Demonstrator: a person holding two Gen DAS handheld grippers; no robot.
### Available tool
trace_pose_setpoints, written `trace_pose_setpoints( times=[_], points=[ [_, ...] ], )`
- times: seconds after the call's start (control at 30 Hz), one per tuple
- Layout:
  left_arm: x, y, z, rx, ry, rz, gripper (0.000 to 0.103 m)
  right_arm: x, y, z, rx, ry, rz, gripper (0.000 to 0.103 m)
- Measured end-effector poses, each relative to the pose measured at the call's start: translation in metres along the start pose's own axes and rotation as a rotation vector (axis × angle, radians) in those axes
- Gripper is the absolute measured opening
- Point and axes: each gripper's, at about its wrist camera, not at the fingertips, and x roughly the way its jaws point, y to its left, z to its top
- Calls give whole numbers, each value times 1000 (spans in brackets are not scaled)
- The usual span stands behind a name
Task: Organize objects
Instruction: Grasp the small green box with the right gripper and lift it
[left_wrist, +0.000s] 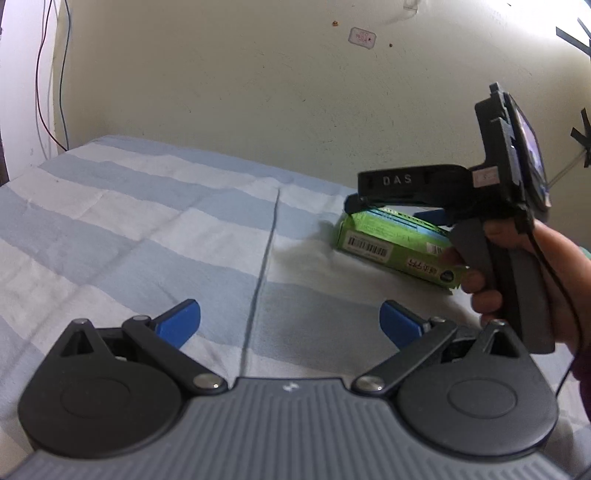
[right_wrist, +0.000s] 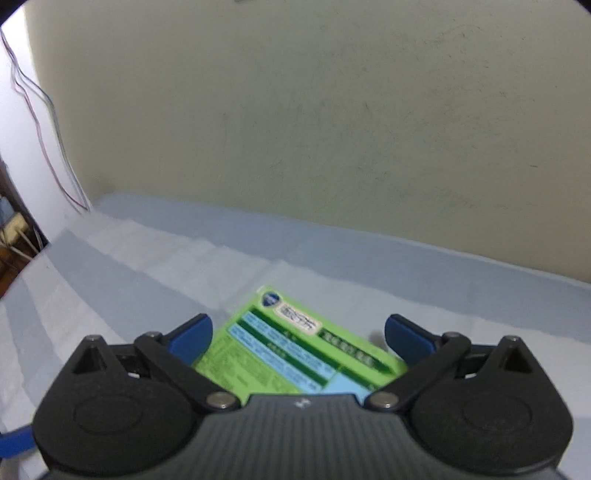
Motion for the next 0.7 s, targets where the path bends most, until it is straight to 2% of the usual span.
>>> trace_pose_setpoints(
  times=[0.1, 0.2, 0.3, 0.53, 0.7],
  points=[
    [0, -1, 1, 0, 6, -8, 103, 3, -12, -4, 74, 30, 57, 101],
    [-1, 1, 2, -8, 2, -12, 103, -8, -13, -14, 38, 40, 108, 93],
    [-4, 5, 3, -27, -14, -10, 103, -24, -12, -28, 13, 48, 139, 90],
    [-8, 22, 8, -111, -49, -9, 103, -85, 2, -92, -60, 24, 204, 90],
    [-8, 12, 5, -48, -49, -43, 103, -129, 14, -134, -88, 5, 217, 90]
  ],
)
